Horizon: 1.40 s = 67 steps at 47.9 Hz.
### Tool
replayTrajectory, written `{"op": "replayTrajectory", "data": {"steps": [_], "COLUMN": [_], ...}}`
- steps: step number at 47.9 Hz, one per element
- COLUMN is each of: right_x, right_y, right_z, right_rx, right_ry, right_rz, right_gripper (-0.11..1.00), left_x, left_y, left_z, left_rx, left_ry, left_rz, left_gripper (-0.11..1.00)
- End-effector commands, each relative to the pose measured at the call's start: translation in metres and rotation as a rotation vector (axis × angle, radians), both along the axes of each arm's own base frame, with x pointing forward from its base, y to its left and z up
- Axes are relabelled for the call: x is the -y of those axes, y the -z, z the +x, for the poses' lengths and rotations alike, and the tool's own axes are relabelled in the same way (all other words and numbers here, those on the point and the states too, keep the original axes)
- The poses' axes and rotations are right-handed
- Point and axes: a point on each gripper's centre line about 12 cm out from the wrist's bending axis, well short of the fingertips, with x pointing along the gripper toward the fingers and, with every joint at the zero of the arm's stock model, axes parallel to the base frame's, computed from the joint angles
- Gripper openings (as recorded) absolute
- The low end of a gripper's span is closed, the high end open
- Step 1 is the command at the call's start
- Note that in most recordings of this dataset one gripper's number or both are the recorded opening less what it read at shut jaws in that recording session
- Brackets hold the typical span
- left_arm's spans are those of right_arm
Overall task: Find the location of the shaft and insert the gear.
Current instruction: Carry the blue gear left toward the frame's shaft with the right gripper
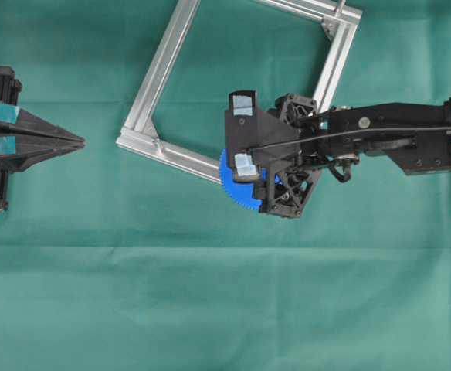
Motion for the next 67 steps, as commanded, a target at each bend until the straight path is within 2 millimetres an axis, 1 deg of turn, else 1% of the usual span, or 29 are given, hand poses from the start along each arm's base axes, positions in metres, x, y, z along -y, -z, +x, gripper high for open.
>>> {"op": "replayTrajectory", "data": {"steps": [1, 25, 42, 53, 59, 67], "right_x": [0.000, -0.001, -0.005, -0.005, -0.001, 0.011], "right_y": [-0.014, -0.013, -0.015, -0.008, -0.007, -0.008], "right_z": [0.007, 0.010, 0.018, 0.025, 0.029, 0.028], "right_rx": [0.053, 0.067, 0.098, 0.089, 0.092, 0.094], "right_ry": [-0.005, -0.007, -0.021, -0.037, -0.042, -0.018], "right_rz": [-0.004, -0.001, -0.001, -0.010, -0.017, -0.020], "right_gripper": [0.69, 0.69, 0.69, 0.69, 0.69, 0.69], "left_x": [0.000, 0.000, 0.000, 0.000, 0.000, 0.000], "left_y": [-0.011, -0.012, -0.011, -0.011, -0.011, -0.011], "left_z": [0.003, 0.003, 0.003, 0.003, 0.003, 0.003], "left_rx": [0.025, 0.028, 0.026, 0.026, 0.026, 0.026], "left_ry": [0.000, 0.000, 0.000, 0.000, 0.000, 0.000], "left_rz": [-0.001, -0.001, -0.001, -0.001, -0.001, -0.001], "left_gripper": [0.01, 0.01, 0.01, 0.01, 0.01, 0.01]}}
